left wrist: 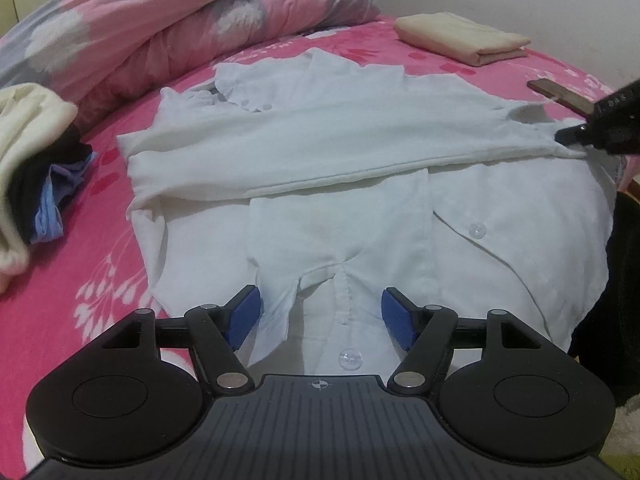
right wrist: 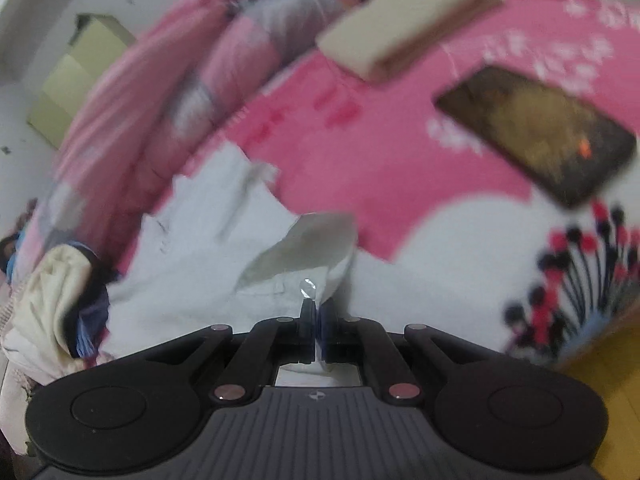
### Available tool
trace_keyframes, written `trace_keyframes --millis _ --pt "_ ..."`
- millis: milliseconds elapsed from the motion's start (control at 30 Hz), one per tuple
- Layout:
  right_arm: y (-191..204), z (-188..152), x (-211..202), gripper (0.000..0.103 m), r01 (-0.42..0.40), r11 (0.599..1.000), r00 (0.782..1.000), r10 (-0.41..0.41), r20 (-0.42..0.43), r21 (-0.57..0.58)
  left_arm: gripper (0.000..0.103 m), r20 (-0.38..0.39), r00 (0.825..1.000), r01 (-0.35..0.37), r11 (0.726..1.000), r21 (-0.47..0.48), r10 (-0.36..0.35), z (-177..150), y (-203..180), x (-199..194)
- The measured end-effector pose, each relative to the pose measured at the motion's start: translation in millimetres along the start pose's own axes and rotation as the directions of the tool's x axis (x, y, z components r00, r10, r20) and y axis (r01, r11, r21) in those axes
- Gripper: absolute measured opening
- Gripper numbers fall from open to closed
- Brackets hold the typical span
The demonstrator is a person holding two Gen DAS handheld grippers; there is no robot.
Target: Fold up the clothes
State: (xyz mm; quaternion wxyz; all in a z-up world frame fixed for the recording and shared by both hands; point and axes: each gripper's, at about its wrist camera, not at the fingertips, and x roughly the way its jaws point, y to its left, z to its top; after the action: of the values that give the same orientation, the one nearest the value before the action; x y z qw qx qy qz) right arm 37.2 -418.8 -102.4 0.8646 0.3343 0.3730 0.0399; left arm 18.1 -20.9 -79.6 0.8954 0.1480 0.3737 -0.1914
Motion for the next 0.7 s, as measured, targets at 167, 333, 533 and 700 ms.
trace_keyframes --millis 167,333,533,700 --pt "-0.1 2.4 -20.4 0.026 0.024 1.000 0.999 -0.023 0.039 -0.017 0.068 0.006 0.999 -0.032 0.999 -0.031 0.032 2.4 7.6 -10.6" --pt "21.9 13.5 -44.9 0.035 0.084 0.987 0.992 -0.070 0.103 -0.136 0.068 0.060 0.996 -0.059 0.996 -0.067 0.063 8.6 34.6 -41.2" --pt "92.7 50.9 -39.8 0.035 -0.062 0.954 0.992 0.092 0.090 -0.294 0.068 0.075 0.979 -0.185 0.982 -0.042 0.188 27.7 82.0 -43.8" --pt "187.5 72.2 0.5 0.035 -0.223 0.859 0.972 0.234 -0.035 -0.461 0.066 0.014 0.994 -0.110 0.989 -0.097 0.112 37.5 111.3 1.2"
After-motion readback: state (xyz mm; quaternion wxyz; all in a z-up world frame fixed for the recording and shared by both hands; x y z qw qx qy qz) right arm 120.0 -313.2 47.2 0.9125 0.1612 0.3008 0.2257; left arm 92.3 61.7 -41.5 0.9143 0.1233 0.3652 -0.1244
